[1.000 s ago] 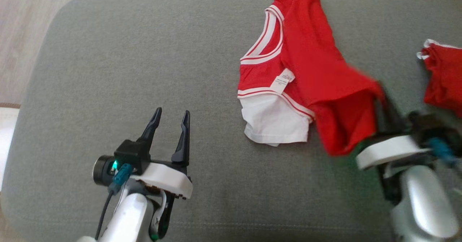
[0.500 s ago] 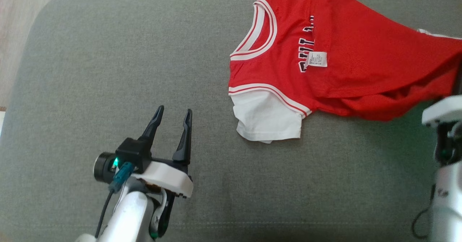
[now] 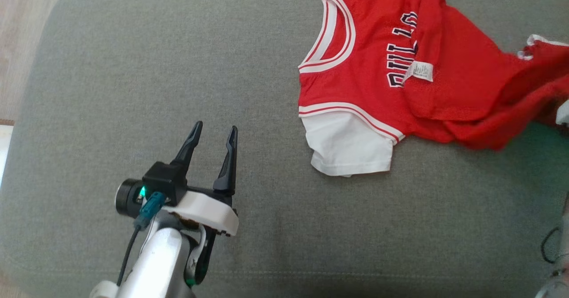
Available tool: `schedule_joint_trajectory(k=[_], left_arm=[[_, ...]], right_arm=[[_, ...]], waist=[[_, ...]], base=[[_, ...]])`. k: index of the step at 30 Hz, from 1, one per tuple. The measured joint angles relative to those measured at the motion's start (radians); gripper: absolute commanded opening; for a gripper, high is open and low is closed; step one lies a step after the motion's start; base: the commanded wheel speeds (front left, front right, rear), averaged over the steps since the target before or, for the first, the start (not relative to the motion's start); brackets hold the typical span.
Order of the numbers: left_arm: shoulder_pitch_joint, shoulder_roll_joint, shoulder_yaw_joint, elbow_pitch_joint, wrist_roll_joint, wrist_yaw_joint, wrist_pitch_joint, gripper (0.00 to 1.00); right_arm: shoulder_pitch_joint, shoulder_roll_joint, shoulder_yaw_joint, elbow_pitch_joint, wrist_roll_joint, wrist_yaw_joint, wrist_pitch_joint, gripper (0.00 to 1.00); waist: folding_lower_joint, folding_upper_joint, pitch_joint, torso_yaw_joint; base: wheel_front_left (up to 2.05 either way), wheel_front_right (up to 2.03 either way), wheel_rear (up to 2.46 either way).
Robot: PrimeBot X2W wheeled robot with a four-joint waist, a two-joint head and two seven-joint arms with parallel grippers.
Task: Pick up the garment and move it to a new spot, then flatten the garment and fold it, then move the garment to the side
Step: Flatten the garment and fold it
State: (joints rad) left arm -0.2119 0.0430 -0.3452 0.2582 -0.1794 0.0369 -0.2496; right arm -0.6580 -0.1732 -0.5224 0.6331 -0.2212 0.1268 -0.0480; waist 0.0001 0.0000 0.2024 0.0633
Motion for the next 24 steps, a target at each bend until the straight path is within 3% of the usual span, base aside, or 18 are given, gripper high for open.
schedule_joint_trajectory(k=[8,14,24], left_arm=[[0.001,0.0,0.003,0.0,-0.001,0.007,0.0,1.0],[0.004,0.0,0.004,-0.005,0.0,0.007,0.0,1.0],[0.003,0.0,-0.002,-0.005,0.0,0.006,0.0,1.0]], right_arm=[[0.053,0.064,0.058,-0.041,0.013,0.0,-0.092,1.0],[0.201,0.111,0.177,-0.187,0.123,0.0,-0.131,1.0],[0.422,0.127,0.373,-0.372,0.265,0.0,-0.127,1.0]], waist=[[-0.0001,0.0,-0.028,-0.033],[-0.0001,0.0,-0.047,-0.072],[-0.0001,0.0,-0.045,-0.106]], base=[[0.0,0.0,0.0],[0.0,0.0,0.0],[0.0,0.0,0.0]])
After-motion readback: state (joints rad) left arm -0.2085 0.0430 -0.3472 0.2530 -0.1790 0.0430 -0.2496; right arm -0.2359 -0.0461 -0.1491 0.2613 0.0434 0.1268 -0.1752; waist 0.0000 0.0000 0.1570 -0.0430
